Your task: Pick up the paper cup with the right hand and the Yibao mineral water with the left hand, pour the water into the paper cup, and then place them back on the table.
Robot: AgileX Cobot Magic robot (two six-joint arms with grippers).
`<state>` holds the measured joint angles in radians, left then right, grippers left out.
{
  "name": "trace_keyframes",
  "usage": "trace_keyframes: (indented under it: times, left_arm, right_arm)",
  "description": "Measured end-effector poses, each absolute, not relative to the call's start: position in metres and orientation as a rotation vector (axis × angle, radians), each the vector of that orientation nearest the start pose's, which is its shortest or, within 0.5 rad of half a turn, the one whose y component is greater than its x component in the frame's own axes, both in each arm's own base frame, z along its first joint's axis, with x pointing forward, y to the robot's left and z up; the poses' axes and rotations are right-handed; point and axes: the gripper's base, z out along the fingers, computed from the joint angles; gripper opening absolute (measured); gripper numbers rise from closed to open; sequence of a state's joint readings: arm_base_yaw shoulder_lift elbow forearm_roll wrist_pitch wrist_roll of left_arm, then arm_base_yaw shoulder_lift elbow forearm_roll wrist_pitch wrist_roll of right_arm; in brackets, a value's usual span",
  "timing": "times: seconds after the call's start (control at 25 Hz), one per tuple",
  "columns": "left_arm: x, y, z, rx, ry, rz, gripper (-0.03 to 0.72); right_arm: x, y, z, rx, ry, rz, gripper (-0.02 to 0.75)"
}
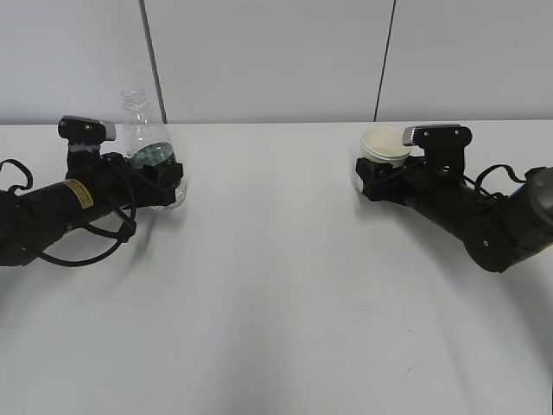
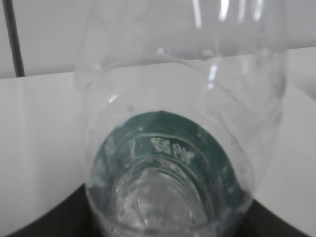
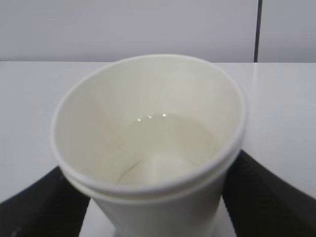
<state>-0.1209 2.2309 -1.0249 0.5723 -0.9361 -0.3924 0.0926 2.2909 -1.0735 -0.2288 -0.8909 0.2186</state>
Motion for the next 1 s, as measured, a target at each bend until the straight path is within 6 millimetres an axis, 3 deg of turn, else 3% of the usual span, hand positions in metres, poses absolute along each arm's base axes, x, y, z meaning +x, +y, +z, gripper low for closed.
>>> trace_keyframes:
  times: [1.0]
  left_arm:
    - [0.404,-0.089,0.085,0.402,1.798,-0.517,0.351]
  right_arm:
    - [0.411,0.055,0.062,-0.151,1.844,0.29,0.608]
